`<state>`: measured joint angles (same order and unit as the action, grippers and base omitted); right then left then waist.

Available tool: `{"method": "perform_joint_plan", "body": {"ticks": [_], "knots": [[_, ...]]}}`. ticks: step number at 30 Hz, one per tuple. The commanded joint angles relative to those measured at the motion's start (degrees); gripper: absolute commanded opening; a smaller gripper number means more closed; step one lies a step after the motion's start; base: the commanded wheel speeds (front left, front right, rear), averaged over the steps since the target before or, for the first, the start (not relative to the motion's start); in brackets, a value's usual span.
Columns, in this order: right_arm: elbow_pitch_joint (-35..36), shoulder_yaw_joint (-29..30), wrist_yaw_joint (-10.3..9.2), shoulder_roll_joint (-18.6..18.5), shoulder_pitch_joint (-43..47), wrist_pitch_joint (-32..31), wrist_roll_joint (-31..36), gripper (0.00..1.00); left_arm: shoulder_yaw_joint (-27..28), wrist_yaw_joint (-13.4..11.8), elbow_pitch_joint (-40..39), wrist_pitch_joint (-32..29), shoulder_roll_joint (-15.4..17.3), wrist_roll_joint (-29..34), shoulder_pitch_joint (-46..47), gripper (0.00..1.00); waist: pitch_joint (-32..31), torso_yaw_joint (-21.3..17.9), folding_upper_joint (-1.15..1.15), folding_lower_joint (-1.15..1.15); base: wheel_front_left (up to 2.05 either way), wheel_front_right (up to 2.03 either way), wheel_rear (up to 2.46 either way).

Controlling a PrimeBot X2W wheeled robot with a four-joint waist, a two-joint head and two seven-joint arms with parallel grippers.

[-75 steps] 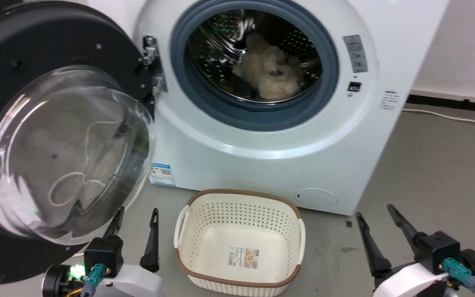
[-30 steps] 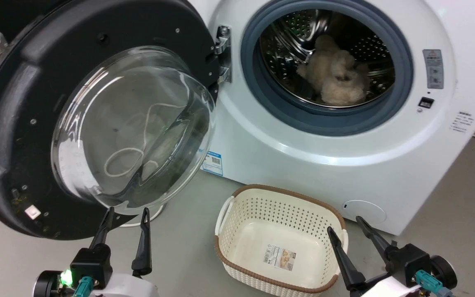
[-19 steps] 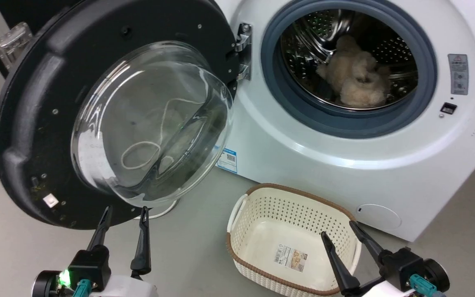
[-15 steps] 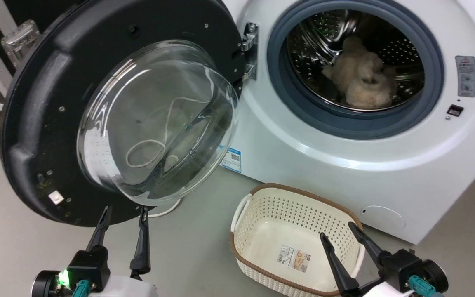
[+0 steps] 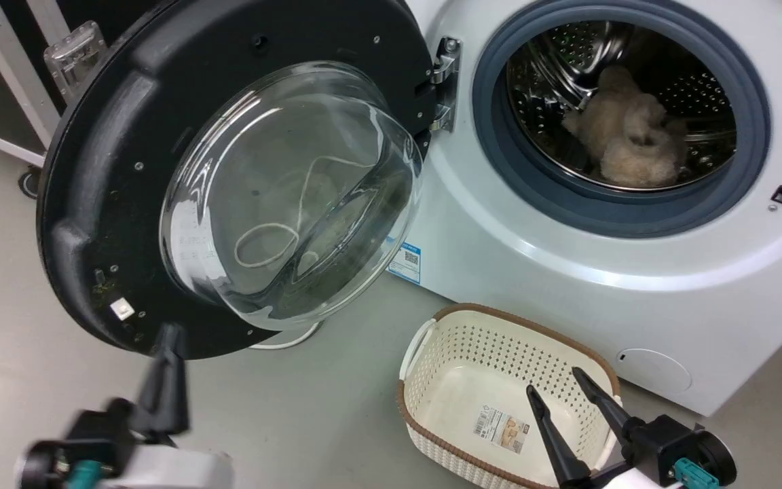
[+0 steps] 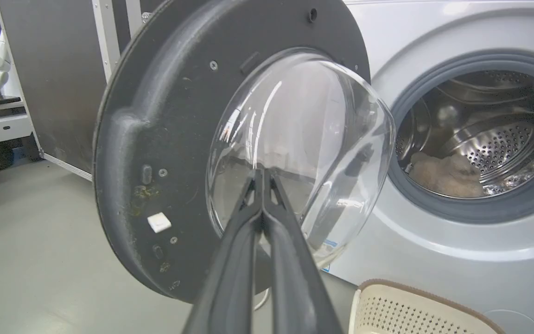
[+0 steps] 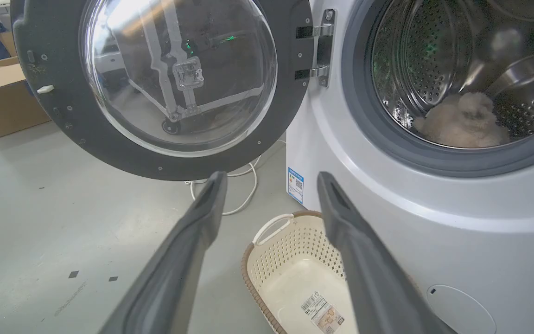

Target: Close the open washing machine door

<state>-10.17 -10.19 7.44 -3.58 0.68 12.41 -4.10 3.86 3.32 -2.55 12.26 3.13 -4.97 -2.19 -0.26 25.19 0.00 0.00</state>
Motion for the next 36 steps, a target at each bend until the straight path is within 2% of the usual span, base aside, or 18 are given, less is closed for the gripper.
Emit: {"method": "perform_joint_plan", "body": {"ticks": [1, 6, 7, 10, 11, 12, 13, 14, 15, 18, 22, 28, 29, 36], "knots": [[-0.1, 0.1, 0.04, -0.2, 0.1, 0.6, 0.0, 1.00, 1.2, 0.7, -0.9, 0.8, 0.5, -1.3, 1.5, 0.00, 0.1, 0.3, 0.00, 0.00, 0.00, 0.00, 0.00], [0.2, 0.4, 0.04, -0.1, 0.6, 1.1, 0.5, 1.00, 5.2, 2.3, -1.6, 1.2, 2.1, -7.5, 5.4, 0.00, 1.1, 0.2, 0.00, 0.00, 0.00, 0.00, 0.00], [0.3, 0.1, 0.04, -0.2, 0.4, 1.3, 0.9, 1.00, 8.0, 2.9, -0.6, 1.5, 3.4, -12.7, 8.2, 0.00, 2.1, -0.4, 0.00, 0.00, 0.00, 0.00, 0.00], [0.2, -0.3, 0.04, -0.6, -0.1, 1.7, 1.2, 1.00, 12.8, 3.3, 1.5, -0.5, 6.3, -21.5, 13.7, 0.00, 3.6, -1.5, 0.00, 0.00, 0.00, 0.00, 0.00], [0.2, -0.3, 0.04, -0.6, -0.1, 1.7, 1.2, 1.00, 12.8, 3.3, 1.5, -0.5, 6.3, -21.5, 13.7, 0.00, 3.6, -1.5, 0.00, 0.00, 0.00, 0.00, 0.00], [0.2, -0.3, 0.04, -1.0, -0.6, 1.9, 1.3, 1.00, 16.2, 3.5, 4.3, -3.6, 8.7, -28.0, 18.0, 0.00, 4.7, -2.0, 0.00, 0.00, 0.00, 0.00, 0.00], [0.2, -0.3, 0.04, -1.0, -0.6, 1.9, 1.3, 1.00, 16.2, 3.5, 4.3, -3.6, 8.7, -28.0, 18.0, 0.00, 4.7, -2.0, 0.00, 0.00, 0.00, 0.00, 0.00], [0.3, -0.4, 0.04, -1.4, -1.2, 2.2, 1.3, 1.00, 19.0, 3.7, 8.3, -7.8, 11.8, -33.5, 22.1, 0.00, 5.6, -2.6, 0.00, 0.00, 0.00, 0.00, 0.00], [0.3, -0.4, 0.04, -1.4, -1.2, 2.2, 1.3, 1.00, 19.0, 3.7, 8.3, -7.8, 11.8, -33.5, 22.1, 0.00, 5.6, -2.6, 0.00, 0.00, 0.00, 0.00, 0.00], [0.1, -1.1, 0.04, -1.7, -1.9, 2.5, 1.3, 1.00, 23.3, 3.5, 16.1, -14.1, 16.2, -41.4, 27.7, 0.00, 6.8, -3.6, 0.00, 0.00, 0.00, 0.00, 0.00], [0.1, -1.4, 0.05, -2.0, -2.8, 2.6, 1.3, 1.00, 27.0, 2.0, 25.7, -21.3, 20.9, -48.0, 32.9, 0.00, 7.9, -5.2, 0.00, 0.00, 0.00, 0.00, 0.00], [-0.2, -1.9, 0.05, -2.2, -3.1, 2.6, 1.1, 1.00, 29.6, 0.0, 36.4, -36.3, 23.1, -58.6, 37.6, 0.00, 8.5, -6.6, 0.00, 0.00, 0.00, 0.00, 0.00], [-0.4, -1.9, 0.05, -2.2, -3.1, 2.6, 1.0, 1.00, 29.4, 0.7, 38.1, -41.5, 24.2, -60.9, 37.3, 0.00, 8.5, -7.1, 0.00, 0.00, 0.00, 0.00, 0.00], [-0.8, -1.6, 0.05, -2.0, -2.6, 2.6, 0.8, 1.00, 29.0, 2.4, 37.1, -51.3, 23.9, -65.5, 33.6, 0.00, 7.1, -7.4, 0.00, 0.00, 0.00, 0.00, 0.00]]}}
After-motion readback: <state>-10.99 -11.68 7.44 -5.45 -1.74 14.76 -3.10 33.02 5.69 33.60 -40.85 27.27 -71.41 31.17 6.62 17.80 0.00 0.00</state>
